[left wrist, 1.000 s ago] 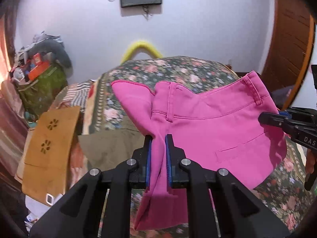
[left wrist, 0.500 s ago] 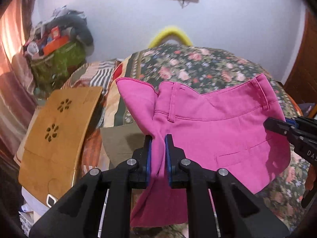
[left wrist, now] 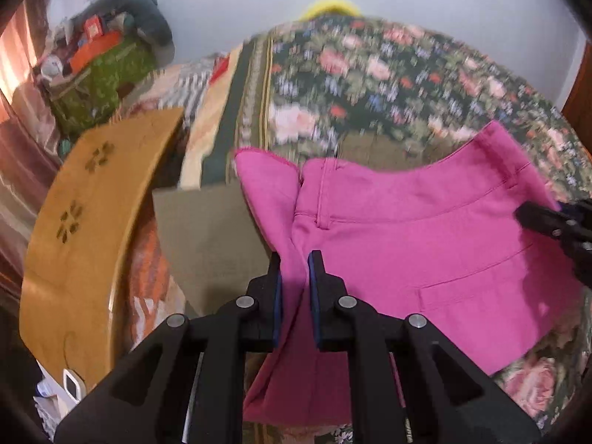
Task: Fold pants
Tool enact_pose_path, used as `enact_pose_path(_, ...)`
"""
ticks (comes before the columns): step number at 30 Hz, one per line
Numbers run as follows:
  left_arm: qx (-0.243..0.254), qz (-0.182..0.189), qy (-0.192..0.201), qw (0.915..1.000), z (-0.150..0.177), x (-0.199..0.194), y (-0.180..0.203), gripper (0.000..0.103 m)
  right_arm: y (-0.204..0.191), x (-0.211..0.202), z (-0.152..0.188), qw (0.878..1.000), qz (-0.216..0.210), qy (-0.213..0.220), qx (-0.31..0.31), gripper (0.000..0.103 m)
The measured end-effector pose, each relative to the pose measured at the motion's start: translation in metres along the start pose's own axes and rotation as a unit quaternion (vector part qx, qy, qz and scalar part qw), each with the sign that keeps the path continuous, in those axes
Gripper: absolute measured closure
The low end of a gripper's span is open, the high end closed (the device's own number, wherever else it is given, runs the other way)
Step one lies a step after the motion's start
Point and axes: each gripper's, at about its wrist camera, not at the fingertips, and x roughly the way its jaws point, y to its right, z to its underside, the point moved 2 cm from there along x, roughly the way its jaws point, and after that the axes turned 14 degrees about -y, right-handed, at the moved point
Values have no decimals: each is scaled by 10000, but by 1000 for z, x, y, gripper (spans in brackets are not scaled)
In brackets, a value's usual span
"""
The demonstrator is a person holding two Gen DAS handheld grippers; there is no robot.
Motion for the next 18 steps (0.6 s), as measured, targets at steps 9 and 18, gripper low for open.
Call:
enact_pose_path(9,-341,197,-137,9991,19,-17,-21,79,13,-24,21,10000,-30,-6,92,84)
enact_pose_path(18,-71,-43,511,9987,50,-116,-4,79,1,-115,47,9969,-246,739,-72,84)
